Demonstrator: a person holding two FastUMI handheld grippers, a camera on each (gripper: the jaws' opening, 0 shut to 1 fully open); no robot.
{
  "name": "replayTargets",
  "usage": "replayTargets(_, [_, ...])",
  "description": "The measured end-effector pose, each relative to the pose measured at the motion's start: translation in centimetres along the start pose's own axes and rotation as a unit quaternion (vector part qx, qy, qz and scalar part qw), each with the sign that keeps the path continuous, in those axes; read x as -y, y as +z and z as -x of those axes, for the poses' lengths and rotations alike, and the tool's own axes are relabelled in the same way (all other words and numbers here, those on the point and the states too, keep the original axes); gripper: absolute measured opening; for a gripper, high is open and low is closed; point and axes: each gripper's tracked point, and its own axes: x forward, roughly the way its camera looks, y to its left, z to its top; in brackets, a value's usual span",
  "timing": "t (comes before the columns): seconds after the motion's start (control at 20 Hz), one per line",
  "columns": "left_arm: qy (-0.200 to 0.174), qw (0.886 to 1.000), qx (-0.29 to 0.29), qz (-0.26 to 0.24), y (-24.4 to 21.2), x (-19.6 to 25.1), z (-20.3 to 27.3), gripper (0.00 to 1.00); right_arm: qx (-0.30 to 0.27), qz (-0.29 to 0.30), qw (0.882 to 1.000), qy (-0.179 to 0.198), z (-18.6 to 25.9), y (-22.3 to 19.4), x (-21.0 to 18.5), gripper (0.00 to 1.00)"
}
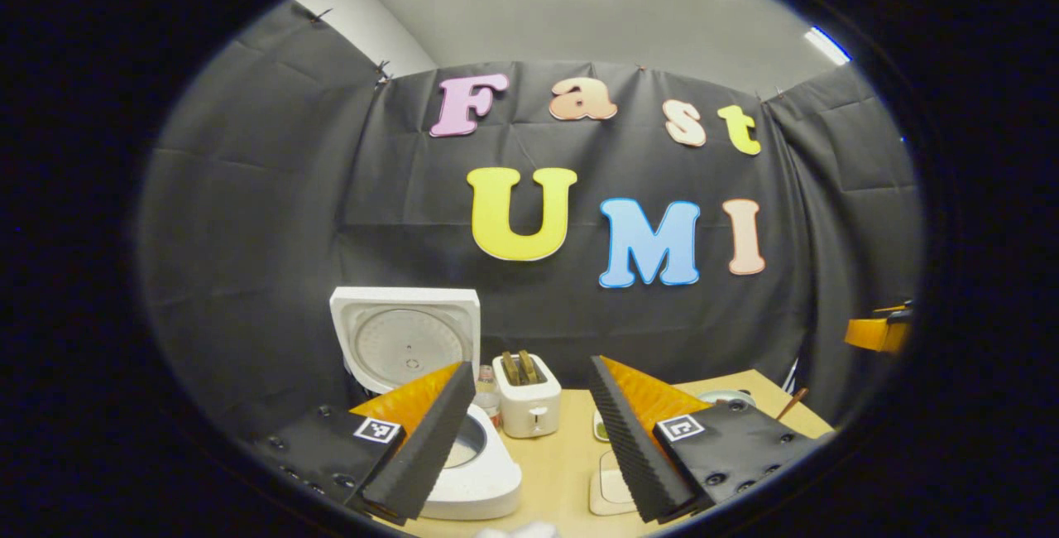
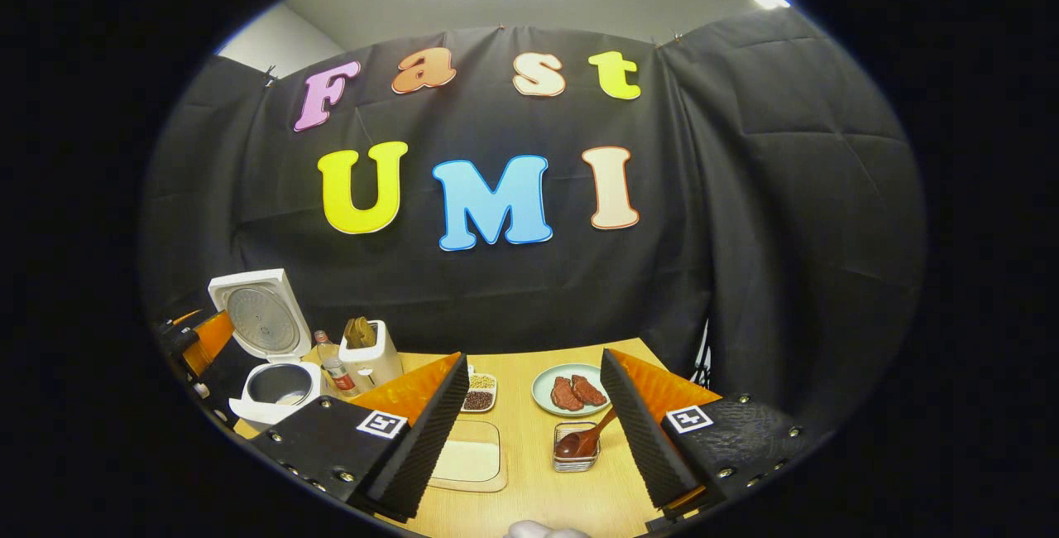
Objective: Close the left gripper, press the button to open the rice cooker; take a wooden spoon from the chopstick holder with the right hand, scoop a spoonful of rice and pour it into the rice cooker, then put the wooden spoon back into the chopstick holder.
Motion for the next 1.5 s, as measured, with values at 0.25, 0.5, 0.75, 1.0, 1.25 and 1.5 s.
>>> replayTargets(0.25, [-0.012, 1.000, 0.016, 0.008, -0.6, 0.9, -0.2, 0.97, -0.032, -0.027, 0.999, -0.009, -0.8, -5.4, 1.6, 0.98])
replayTargets(0.5, [-0.026, 1.000, 0.011, 0.001, -1.1, 2.9, -0.5, 0.96, -0.087, -0.047, 0.995, -0.022, -3.3, -12.9, 4.1, 0.98])
replayTargets(0.75, [-0.029, 1.000, 0.002, -0.007, -1.3, 5.6, -1.0, 0.97, -0.130, -0.085, 0.987, -0.037, -9.2, -19.1, 7.5, 0.98])
replayTargets(1.0, [-0.024, 1.000, -0.015, -0.007, -3.1, 7.6, -1.0, 0.96, -0.139, -0.095, 0.985, -0.044, -17.5, -22.0, 10.3, 0.98])
replayTargets(1.25, [-0.002, 0.999, -0.044, -0.028, -5.6, 7.7, -1.0, 0.96, -0.152, -0.136, 0.978, -0.038, -23.0, -22.8, 12.0, 0.98])
replayTargets(1.5, [0.005, 0.998, -0.048, -0.032, -5.6, 8.2, -1.2, 0.95, -0.153, -0.139, 0.978, -0.036, -23.8, -22.4, 12.9, 0.78])
